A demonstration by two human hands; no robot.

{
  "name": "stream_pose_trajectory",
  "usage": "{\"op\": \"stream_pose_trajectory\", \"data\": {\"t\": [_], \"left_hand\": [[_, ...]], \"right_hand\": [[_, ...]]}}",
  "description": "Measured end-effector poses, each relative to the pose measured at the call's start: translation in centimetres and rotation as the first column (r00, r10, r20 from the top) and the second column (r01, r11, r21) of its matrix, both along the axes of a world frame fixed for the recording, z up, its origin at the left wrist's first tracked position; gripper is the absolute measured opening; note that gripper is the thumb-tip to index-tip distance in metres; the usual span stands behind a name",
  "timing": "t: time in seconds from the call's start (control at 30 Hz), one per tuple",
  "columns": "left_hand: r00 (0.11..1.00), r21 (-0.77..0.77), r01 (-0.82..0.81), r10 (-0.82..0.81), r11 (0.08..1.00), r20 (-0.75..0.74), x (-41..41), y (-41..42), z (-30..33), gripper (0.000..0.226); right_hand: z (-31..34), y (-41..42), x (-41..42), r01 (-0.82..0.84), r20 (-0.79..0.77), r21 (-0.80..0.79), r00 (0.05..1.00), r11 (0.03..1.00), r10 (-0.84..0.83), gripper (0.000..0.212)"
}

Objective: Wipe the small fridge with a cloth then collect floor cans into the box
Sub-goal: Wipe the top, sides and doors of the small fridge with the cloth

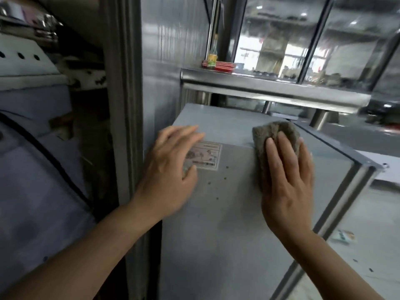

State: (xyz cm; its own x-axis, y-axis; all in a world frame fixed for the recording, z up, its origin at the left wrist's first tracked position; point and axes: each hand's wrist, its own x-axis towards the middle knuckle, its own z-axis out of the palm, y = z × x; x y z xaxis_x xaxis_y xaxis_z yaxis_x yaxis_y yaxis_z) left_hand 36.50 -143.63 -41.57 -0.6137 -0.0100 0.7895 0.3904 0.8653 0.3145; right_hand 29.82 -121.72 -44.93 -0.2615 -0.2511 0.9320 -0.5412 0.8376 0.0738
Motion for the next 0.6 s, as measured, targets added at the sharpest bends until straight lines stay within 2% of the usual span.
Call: {"op": "stream_pose_trajectory", "data": {"t": [0.07,0.17,0.37,0.47,0.6], "left_hand": [[0.999,0.176,0.035,-0.036,0.984,0.002,0.2,-1.0,-1.5,0.065],[0.975,0.417,0.174,-0.217,0.892,0.056,0.4,-2.1,-3.4,0.075],[0.955,0.557,0.237,-0.296,0.796,0.016,0.3,-3.4,-4.5,0.077],[0.966,0.559,0.196,-0.258,0.806,0.033,0.1,-4.0,-4.6,0.08],[0.97,0.551,0.164,-0.236,0.819,0.062,0.5,-4.7,-5.8,0.08]], "right_hand": [[-1.2,-0.7,0.0,-0.044,-0.053,0.003,0.998,0.999,0.044,0.059],[-2.4,-2.7,0.2,-0.095,-0.081,0.054,0.992,0.994,0.1,0.052],[-1.3,-8.0,0.9,-0.14,-0.068,0.293,0.984,0.946,0.167,0.048],[1.3,-10.5,0.9,-0.09,-0.109,0.409,0.983,0.908,0.147,0.056],[2.2,-12.3,0.3,-0.052,-0.18,0.468,0.972,0.882,0.152,0.051]]}}
